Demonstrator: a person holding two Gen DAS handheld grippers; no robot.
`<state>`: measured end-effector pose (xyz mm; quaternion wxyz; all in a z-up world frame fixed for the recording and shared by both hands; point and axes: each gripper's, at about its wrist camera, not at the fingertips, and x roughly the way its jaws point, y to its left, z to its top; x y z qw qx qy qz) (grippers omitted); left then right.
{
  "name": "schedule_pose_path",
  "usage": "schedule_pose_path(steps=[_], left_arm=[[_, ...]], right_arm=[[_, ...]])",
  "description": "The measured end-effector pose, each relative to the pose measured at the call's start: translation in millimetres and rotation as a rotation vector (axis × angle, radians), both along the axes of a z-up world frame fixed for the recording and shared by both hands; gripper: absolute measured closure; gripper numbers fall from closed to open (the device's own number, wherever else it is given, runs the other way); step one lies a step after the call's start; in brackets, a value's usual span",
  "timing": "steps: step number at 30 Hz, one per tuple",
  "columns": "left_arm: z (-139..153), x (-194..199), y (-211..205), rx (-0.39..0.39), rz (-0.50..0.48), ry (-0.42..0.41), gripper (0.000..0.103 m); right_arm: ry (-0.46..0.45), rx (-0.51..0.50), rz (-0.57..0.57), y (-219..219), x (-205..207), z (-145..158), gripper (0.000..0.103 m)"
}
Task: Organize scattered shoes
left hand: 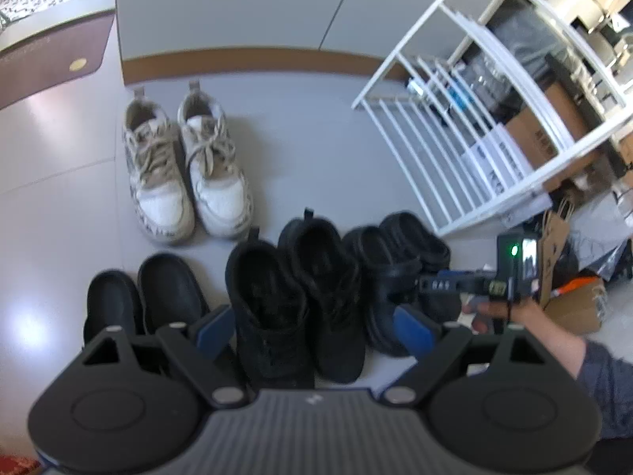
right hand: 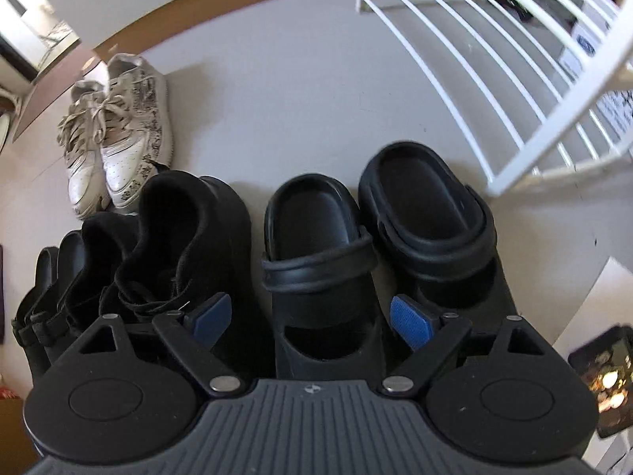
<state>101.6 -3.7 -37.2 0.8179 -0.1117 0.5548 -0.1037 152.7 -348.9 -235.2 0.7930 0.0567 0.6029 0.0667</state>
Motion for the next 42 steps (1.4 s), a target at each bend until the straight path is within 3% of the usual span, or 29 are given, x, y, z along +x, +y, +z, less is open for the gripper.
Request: schedule_pose_path(steps=[9,15,18,23,27,40,42], left_arm=[[-18,8,1,0.036,0.042,0.052,0.013],[-21,11,-14,0.062,0.002,0.031,0.013],[-29,14,-17,0.082,-0.004,0.059,0.013],[-32,19,-17,0.026,0.008,0.079,0.013],[-32,20,-22,0.025,-0.006,0.078,0.013],[-35,20,-28,-0.001,-0.006,0.099,0.013],[-36,21,-29,0.001,0.0,0.103,0.012]], right_arm=[[-0.112,-0.031,-0.054,-24,-16,-7,0.011],[-0.203,-0.029,-0.075,-48,-28,-14,0.011],[-0.189,-0.003,-0.043,-58,-36,-20,0.011],[-0.16,0.0,-0.009,-67,-46,-39,0.012],[-0.166,0.001,0.014,-71,-44,-49,0.021],[-0.256,-0.036,0.217,-57,-38,-56,0.027],[-0.256,-0.056,0.23,-55,-35,-62,0.041]])
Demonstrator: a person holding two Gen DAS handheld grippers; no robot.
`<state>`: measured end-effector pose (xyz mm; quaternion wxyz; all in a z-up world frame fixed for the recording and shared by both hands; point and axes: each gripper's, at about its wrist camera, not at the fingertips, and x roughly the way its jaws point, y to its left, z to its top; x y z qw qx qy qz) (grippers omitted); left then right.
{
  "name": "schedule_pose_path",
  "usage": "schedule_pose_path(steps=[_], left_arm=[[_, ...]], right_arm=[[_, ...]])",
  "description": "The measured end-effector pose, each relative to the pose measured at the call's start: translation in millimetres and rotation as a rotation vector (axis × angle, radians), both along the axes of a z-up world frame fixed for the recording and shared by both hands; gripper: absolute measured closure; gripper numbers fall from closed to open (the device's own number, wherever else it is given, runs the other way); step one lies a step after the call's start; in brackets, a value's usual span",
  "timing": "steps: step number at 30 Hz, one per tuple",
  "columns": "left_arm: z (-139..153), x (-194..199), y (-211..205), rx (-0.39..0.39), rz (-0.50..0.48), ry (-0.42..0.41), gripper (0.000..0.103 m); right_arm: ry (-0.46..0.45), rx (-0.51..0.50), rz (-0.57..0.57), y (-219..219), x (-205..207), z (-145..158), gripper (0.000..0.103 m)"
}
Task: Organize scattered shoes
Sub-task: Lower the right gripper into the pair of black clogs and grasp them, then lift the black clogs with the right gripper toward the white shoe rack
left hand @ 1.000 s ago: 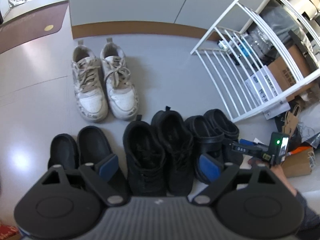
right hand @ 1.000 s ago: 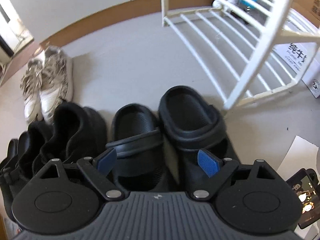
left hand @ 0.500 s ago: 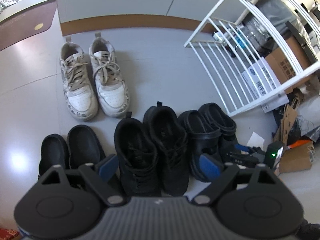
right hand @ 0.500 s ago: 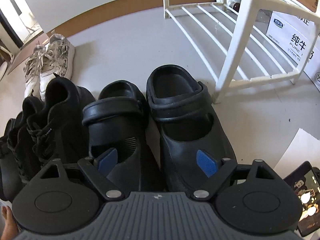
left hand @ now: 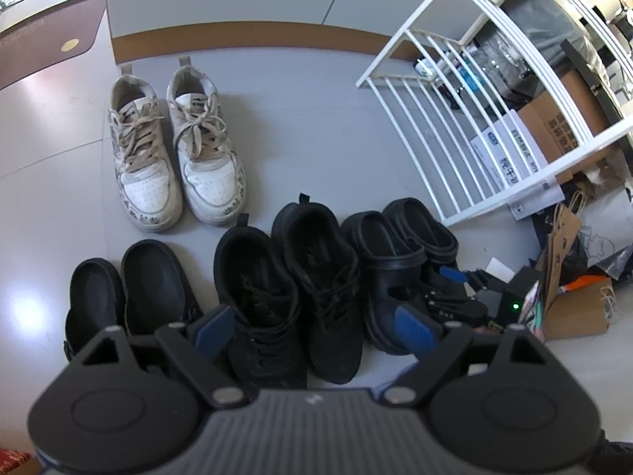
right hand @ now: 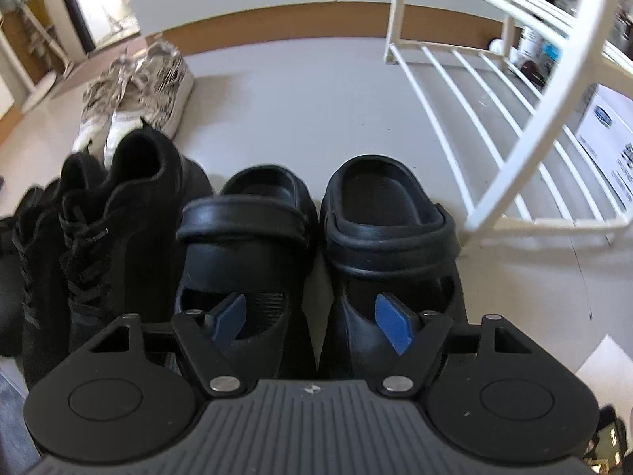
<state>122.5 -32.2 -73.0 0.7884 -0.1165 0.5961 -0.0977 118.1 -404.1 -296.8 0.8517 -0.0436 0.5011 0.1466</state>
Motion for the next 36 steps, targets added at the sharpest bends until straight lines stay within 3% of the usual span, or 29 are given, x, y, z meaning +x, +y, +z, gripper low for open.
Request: schedule_pose_path(steps=[6,17,20,36], left_arm=[[-2,0,-3,-0.005,-0.004,0.012,0.012],[-6,1,-6,-0.021,0.002,0.037,0.011],[-8,1,-8,-0.027,0.002,0.045,0.011],[-18,4,-17,-0.027,-0.007,0.07,0.011]], right_arm=[[0.013,0.001,0.001,2,13,-14,0.054],[0.029,0.04,0.0,-3,18,-30,0.053],[0.003,0.061,-0.046,-9,19,-30,0.071],[-0.056,0.042,-0.243,-36,18,-23,0.073]])
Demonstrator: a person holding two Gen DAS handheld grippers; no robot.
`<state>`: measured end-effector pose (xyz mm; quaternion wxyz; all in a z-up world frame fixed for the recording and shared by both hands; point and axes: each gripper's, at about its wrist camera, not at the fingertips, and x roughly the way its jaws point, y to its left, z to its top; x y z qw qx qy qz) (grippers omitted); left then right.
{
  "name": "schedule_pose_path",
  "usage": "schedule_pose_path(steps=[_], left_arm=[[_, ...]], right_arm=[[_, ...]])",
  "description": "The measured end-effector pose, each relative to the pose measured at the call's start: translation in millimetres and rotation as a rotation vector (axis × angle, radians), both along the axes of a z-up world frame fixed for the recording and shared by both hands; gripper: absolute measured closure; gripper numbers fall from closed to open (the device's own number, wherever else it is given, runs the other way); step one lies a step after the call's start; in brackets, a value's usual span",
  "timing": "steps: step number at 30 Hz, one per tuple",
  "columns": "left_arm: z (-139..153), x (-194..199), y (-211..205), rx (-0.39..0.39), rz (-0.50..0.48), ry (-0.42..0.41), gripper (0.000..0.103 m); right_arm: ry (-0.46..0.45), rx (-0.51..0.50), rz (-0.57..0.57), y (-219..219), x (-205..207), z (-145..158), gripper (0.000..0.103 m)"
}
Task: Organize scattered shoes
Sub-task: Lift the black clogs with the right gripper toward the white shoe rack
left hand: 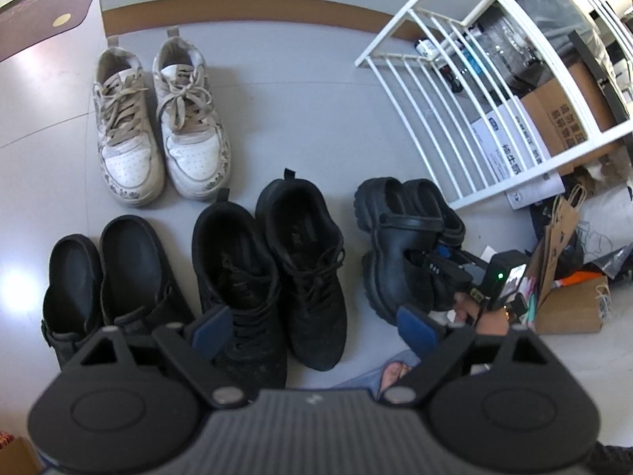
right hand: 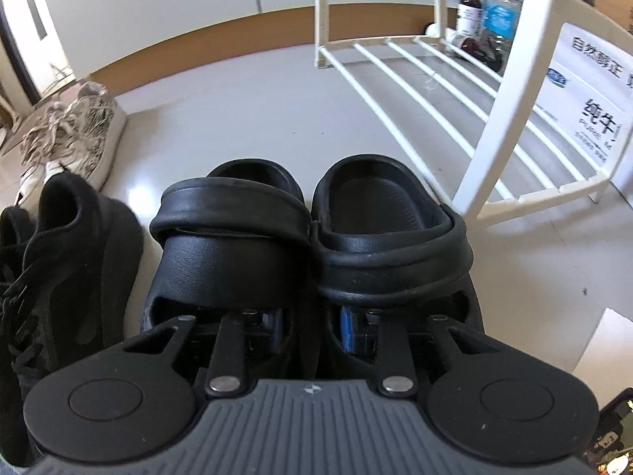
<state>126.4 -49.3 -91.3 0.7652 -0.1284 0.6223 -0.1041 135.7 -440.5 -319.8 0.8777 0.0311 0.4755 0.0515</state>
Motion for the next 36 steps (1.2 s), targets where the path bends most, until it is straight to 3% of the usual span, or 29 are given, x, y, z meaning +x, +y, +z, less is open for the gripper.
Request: schedule_pose_path(steps=[10,22,29,36], left_arm=[[1,0,-1,-0.004,0.003,-0.004,0.011],[5,-1,0,-0.008,0.005,-0.007,0.011],[6,-3,2,-0.013,0.006,-0.007,0.011],[9,-3,3,-0.026,0.017,-0.013,0.011]], right_arm=[[-0.029,0.034,-0.158,-18,-3,13,0.075],[-0.097,0.098,-0.233,-20,-2,25,0.076],[-0.185,0.086,-0.239,-12,4,40,0.076],[-0.234,0.055,-0.326,-14,19,44,0.076]])
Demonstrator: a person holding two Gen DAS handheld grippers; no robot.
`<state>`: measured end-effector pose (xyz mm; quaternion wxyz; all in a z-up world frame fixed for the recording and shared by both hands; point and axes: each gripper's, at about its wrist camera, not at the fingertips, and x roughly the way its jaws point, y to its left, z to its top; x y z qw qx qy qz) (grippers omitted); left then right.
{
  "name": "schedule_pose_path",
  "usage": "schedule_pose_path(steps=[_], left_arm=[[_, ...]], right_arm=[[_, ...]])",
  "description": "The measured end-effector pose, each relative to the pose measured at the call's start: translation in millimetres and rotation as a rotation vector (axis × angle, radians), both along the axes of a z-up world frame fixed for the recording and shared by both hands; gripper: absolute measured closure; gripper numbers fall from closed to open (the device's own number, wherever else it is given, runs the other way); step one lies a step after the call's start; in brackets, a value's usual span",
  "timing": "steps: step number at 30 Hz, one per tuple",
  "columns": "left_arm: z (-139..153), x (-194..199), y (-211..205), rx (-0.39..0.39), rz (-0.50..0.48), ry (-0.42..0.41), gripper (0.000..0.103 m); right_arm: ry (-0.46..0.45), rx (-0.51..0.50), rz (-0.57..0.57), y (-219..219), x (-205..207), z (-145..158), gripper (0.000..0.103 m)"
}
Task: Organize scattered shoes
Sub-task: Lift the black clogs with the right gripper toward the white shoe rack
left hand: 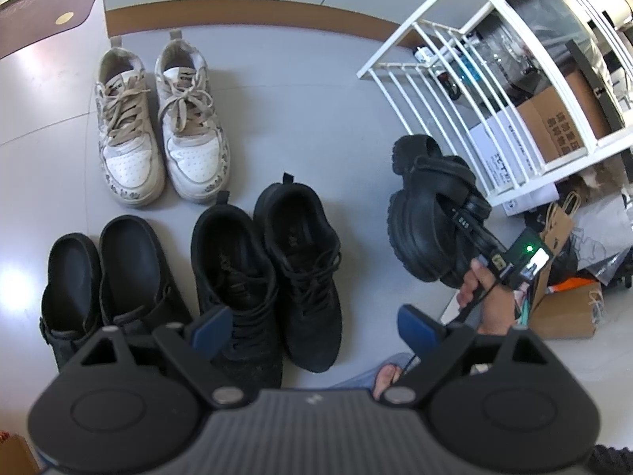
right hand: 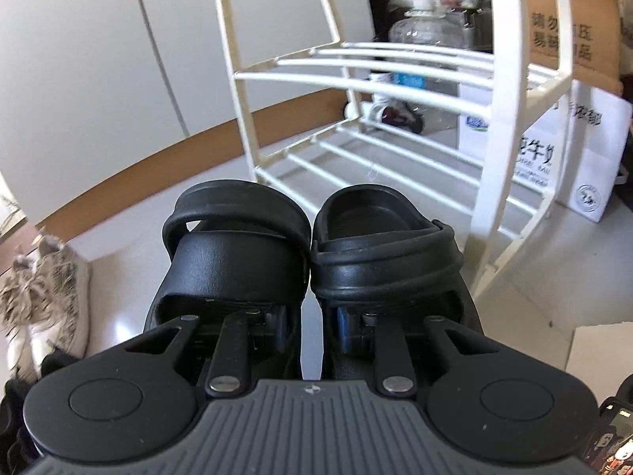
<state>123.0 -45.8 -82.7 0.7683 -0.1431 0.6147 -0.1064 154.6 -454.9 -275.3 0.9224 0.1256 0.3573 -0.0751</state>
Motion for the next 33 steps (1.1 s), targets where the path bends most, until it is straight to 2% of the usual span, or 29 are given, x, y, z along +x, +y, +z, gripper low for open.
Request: schedule_pose_path(steps=[9,15,21,33], left_arm=[[0,0,-1,-0.024,0.005,0.007,0.011],[0,1,-2,-0.039,0.007,0.008,0.011],[1,0,-2,-0.048,0.011,0.008,0.011],[1,1,3,-0.062,0.053,0.007,0.011]], right_arm=[[-0.006,-0.032,-0.106,-5,-6,1,0.076],[0.003,-0.053,-0.227,-7,-10,0,0.075],[-0.001,-0.065,-0.279,-10,-4,-1,0.075],[-0.033,-0.088,-0.411,-15,49,-11,0.076]])
